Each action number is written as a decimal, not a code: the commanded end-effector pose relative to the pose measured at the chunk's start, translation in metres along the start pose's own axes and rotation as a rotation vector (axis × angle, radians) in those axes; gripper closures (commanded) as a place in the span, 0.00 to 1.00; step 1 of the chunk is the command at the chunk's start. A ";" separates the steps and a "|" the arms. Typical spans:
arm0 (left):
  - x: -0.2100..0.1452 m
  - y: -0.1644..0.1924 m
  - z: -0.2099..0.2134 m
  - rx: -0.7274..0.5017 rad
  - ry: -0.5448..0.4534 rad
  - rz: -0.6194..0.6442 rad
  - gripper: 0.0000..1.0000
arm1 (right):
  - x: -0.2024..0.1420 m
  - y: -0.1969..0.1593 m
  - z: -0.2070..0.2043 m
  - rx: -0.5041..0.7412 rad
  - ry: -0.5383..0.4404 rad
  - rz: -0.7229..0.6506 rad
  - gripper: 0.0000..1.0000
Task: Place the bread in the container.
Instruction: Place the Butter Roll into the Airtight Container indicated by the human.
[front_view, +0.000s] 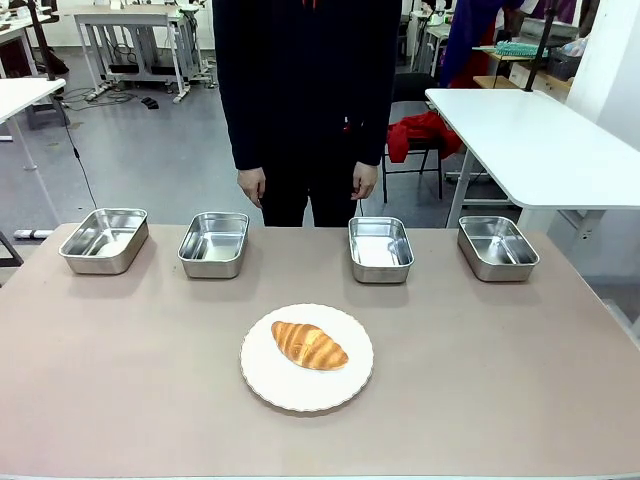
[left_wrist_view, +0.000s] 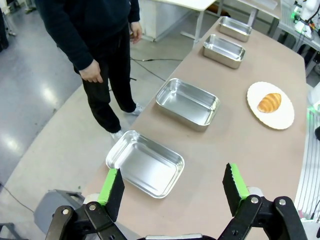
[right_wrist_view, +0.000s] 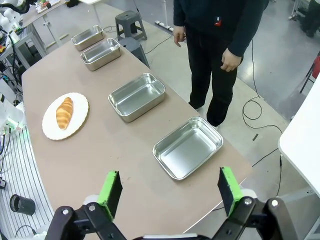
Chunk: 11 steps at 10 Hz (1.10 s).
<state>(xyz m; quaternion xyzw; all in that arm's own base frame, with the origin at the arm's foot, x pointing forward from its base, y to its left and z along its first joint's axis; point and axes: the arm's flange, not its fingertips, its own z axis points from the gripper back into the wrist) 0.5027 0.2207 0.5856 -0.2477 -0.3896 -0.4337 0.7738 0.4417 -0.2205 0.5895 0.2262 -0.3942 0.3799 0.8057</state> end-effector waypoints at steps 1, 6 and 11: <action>0.001 0.000 0.001 0.004 -0.002 -0.009 0.00 | 0.003 0.001 0.000 0.002 -0.008 0.007 0.00; 0.001 0.000 0.001 0.004 -0.002 -0.009 0.00 | 0.003 0.001 0.000 0.002 -0.008 0.007 0.00; 0.001 0.000 0.001 0.004 -0.002 -0.009 0.00 | 0.003 0.001 0.000 0.002 -0.008 0.007 0.00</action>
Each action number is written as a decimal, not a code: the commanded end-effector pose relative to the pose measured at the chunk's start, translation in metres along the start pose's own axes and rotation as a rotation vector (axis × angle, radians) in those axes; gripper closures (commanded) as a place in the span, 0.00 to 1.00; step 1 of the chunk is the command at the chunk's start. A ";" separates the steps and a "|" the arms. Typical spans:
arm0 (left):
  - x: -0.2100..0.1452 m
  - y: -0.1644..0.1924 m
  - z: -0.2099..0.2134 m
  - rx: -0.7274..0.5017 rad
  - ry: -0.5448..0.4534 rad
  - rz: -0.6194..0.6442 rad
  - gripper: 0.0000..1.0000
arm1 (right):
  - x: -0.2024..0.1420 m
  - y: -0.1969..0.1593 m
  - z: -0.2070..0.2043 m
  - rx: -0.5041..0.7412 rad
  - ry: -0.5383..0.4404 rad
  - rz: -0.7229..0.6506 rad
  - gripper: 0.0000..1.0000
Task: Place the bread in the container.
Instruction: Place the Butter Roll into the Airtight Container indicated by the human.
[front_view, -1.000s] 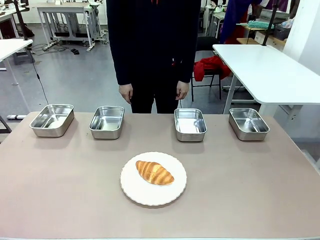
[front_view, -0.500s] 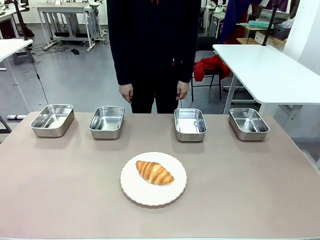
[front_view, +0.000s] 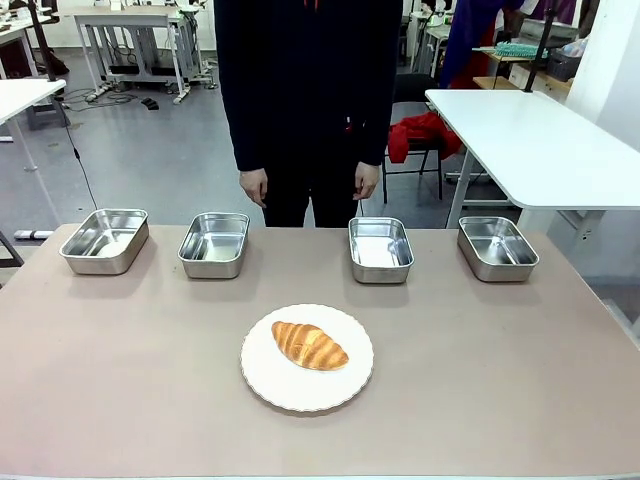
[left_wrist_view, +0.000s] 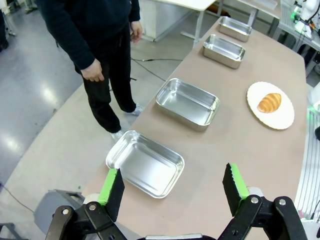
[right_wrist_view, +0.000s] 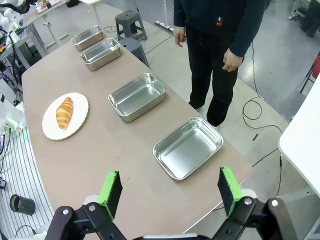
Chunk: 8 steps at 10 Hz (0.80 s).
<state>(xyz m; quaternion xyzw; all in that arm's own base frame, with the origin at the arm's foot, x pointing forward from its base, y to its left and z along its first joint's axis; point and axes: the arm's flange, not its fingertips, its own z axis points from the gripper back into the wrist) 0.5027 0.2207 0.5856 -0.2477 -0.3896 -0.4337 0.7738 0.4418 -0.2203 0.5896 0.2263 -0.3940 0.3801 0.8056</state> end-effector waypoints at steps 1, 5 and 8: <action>0.001 0.000 0.001 0.004 -0.002 -0.009 0.00 | 0.003 0.001 0.000 0.001 -0.008 0.006 0.00; 0.001 0.000 0.001 0.004 -0.002 -0.009 0.00 | 0.003 0.001 0.000 0.001 -0.008 0.006 0.00; 0.001 0.000 0.001 0.004 -0.002 -0.009 0.00 | 0.003 0.001 0.000 0.001 -0.008 0.006 0.00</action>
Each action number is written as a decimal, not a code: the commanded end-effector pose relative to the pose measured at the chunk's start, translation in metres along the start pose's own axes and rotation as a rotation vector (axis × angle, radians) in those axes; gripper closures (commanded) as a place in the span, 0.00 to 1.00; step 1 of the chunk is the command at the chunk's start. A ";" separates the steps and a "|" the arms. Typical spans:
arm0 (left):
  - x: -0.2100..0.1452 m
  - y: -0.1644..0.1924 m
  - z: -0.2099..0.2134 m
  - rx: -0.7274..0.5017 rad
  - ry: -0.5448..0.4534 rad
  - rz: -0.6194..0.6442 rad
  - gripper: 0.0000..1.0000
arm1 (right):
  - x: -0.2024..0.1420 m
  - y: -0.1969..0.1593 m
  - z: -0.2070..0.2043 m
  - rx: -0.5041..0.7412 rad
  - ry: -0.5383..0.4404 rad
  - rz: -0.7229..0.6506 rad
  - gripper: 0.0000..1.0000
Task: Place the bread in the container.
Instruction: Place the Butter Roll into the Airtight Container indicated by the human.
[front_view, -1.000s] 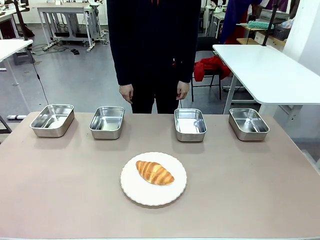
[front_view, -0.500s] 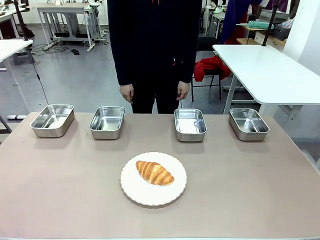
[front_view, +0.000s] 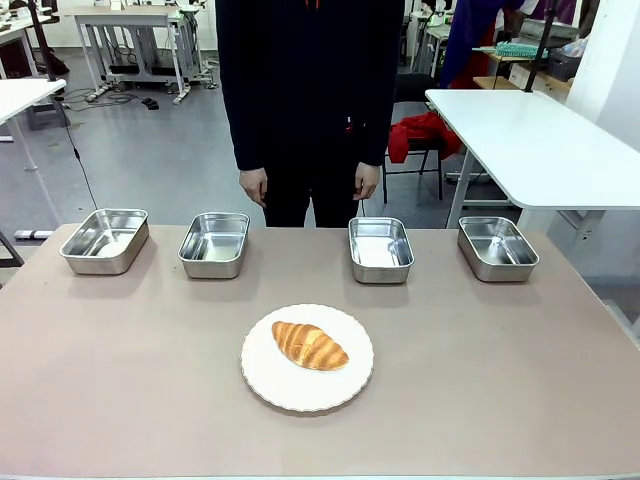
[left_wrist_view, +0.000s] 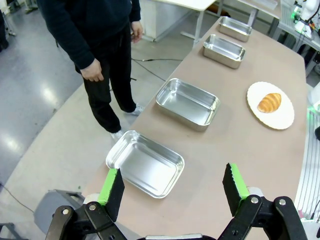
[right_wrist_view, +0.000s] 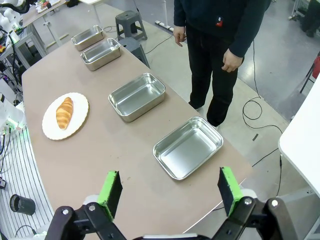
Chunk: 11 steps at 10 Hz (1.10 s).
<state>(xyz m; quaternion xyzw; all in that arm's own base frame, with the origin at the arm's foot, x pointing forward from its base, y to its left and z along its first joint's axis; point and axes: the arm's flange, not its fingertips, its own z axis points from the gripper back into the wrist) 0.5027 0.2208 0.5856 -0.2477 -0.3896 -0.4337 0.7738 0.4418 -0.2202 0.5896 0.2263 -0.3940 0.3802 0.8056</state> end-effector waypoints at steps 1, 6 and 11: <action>0.001 0.000 0.001 0.004 -0.002 -0.009 0.00 | 0.003 0.001 0.000 0.001 -0.008 0.006 0.00; 0.001 0.000 0.001 0.004 -0.002 -0.009 0.00 | 0.003 0.001 0.000 0.001 -0.008 0.006 0.00; 0.001 0.000 0.001 0.004 -0.002 -0.009 0.00 | 0.003 0.001 0.000 0.001 -0.008 0.006 0.00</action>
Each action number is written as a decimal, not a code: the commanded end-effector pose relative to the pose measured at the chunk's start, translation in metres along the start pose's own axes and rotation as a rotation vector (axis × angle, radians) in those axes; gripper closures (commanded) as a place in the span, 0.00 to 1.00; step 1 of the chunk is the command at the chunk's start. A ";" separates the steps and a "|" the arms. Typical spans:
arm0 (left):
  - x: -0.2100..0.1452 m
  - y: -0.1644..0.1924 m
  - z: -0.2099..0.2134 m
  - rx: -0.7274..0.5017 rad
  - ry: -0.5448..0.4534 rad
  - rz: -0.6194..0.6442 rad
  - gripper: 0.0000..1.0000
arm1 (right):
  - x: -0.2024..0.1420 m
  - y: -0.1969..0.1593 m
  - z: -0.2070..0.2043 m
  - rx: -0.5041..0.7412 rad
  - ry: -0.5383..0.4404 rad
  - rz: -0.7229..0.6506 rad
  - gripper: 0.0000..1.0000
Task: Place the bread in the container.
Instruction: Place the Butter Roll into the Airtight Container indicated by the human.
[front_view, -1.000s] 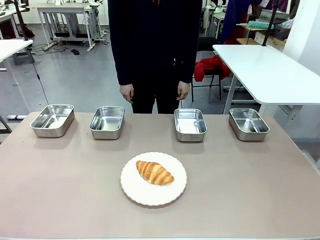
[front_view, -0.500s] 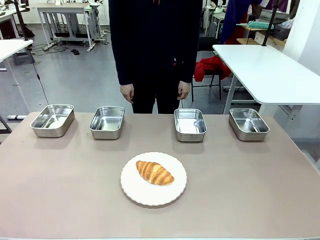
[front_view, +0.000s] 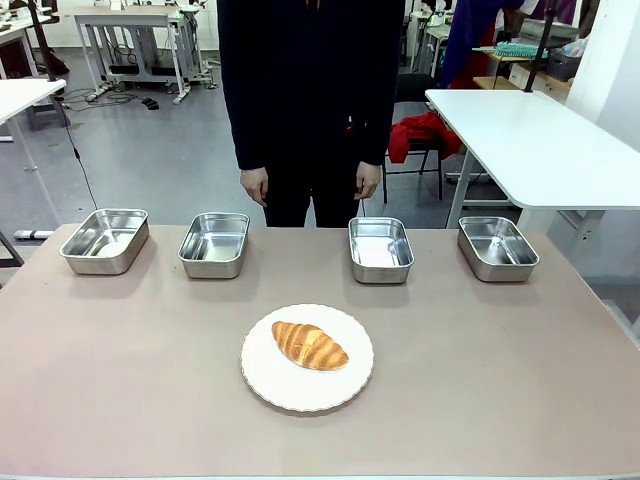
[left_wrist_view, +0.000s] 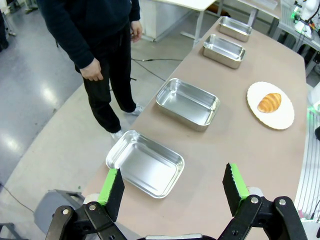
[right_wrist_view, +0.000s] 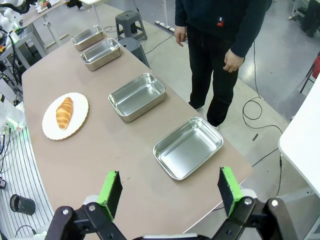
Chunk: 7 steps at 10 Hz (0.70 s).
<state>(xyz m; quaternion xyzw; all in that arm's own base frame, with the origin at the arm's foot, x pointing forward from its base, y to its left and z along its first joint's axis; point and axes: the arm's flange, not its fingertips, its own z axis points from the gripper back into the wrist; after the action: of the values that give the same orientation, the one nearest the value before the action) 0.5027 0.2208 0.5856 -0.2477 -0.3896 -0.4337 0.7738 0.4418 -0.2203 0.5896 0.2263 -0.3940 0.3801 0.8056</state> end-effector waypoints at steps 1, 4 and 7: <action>0.001 0.000 0.001 0.004 -0.002 -0.009 0.00 | 0.003 0.001 0.000 0.001 -0.008 0.006 0.00; 0.001 0.000 0.001 0.004 -0.002 -0.009 0.00 | 0.003 0.001 0.000 0.001 -0.008 0.006 0.00; 0.001 0.000 0.001 0.004 -0.002 -0.009 0.00 | 0.003 0.001 0.000 0.001 -0.008 0.006 0.00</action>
<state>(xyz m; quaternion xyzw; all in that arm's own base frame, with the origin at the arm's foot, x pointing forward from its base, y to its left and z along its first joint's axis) 0.5027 0.2208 0.5856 -0.2477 -0.3896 -0.4337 0.7738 0.4418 -0.2203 0.5896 0.2263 -0.3940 0.3801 0.8057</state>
